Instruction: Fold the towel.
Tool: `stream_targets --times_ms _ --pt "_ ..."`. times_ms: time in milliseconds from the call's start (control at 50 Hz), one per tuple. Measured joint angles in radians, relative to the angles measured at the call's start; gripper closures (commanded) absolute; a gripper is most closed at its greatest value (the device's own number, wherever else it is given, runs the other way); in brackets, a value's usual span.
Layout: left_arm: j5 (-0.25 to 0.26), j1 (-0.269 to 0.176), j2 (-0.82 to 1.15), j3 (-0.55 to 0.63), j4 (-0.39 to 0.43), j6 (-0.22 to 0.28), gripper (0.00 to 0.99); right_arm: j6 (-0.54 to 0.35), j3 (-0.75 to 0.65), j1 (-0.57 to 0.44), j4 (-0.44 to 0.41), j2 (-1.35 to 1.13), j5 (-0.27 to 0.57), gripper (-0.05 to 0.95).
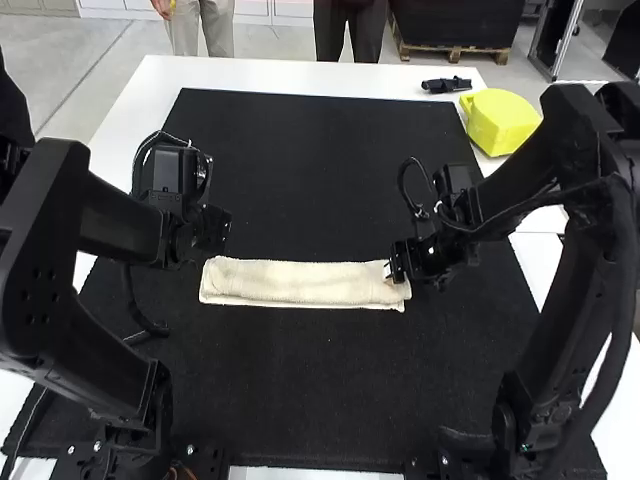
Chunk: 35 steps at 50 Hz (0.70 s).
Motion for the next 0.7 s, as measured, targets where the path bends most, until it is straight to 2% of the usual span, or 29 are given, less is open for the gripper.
stream_targets --times_ms 120,240,300,400,460,500,700 --pt "0.000 0.000 0.000 0.000 0.001 0.000 0.111 -0.006 0.000 0.002 0.000 0.000 0.007 0.00" --pt "0.000 0.000 0.000 0.000 0.001 0.000 0.111 -0.010 0.000 0.006 0.000 0.000 0.027 0.19" --pt "0.000 0.000 0.000 0.000 0.001 0.000 0.111 -0.012 0.000 0.007 0.000 0.000 0.037 0.35" --pt "0.000 0.000 0.000 0.000 0.000 0.000 0.111 -0.008 -0.002 0.031 -0.006 0.000 0.013 0.70" --pt "0.000 0.000 0.000 0.000 0.001 0.000 0.111 -0.006 -0.009 0.048 -0.007 0.002 0.009 0.81" --pt "0.000 0.000 0.000 0.000 0.001 0.000 0.111 -0.005 -0.011 0.053 -0.004 0.003 0.006 0.92" --pt "0.000 0.000 0.000 0.000 0.001 0.000 0.111 -0.005 -0.011 0.053 -0.001 0.003 0.003 0.92"
